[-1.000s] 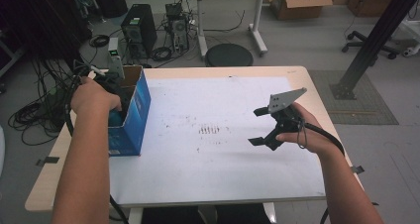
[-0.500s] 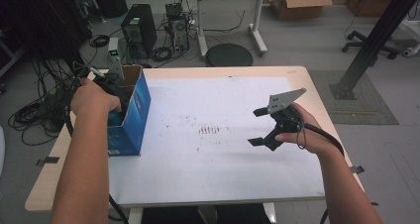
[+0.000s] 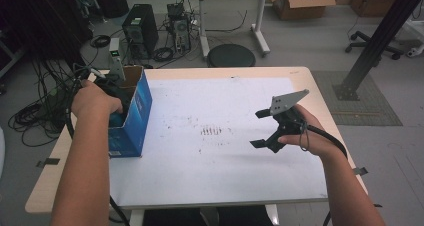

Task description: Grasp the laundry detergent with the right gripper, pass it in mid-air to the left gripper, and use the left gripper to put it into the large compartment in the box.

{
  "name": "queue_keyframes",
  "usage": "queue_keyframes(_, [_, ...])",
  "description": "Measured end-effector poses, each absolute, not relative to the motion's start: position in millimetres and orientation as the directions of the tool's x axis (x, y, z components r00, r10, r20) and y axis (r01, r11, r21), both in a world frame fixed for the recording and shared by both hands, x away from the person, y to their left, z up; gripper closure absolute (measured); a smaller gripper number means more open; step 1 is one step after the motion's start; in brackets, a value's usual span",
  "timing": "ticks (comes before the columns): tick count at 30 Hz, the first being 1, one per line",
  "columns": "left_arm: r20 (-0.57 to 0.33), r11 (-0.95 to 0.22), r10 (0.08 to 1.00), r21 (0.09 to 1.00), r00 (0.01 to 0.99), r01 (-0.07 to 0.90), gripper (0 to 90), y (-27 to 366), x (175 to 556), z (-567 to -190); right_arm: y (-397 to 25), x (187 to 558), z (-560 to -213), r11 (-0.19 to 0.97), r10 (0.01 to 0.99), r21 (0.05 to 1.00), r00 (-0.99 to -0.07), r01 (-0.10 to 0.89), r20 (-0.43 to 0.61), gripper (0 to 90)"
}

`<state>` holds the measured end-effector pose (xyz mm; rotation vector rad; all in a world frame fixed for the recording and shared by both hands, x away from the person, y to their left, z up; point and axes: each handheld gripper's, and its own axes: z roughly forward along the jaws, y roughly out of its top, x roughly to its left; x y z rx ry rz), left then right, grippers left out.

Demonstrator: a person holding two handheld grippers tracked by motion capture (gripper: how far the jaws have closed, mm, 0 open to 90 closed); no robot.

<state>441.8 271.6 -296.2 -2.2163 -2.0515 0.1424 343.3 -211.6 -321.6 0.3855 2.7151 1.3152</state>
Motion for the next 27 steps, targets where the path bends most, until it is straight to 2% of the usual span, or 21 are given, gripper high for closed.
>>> queue_keyframes(8, [0.010,-0.076,0.997,-0.149,0.079,0.986,38.0,271,441,-296,-213,342,-321,0.593,0.269,0.785,-0.963,0.181,0.019,1.5])
queue_keyframes(11, [0.014,-0.068,0.997,-0.153,0.071,0.986,32.8,271,441,-295,-213,342,-320,0.592,0.269,0.786,-0.963,0.179,0.017,1.5])
queue_keyframes(27, [0.025,-0.067,0.997,-0.126,0.071,0.990,29.0,266,436,-280,-216,338,-319,0.583,0.272,0.793,-0.962,0.175,0.012,1.5])
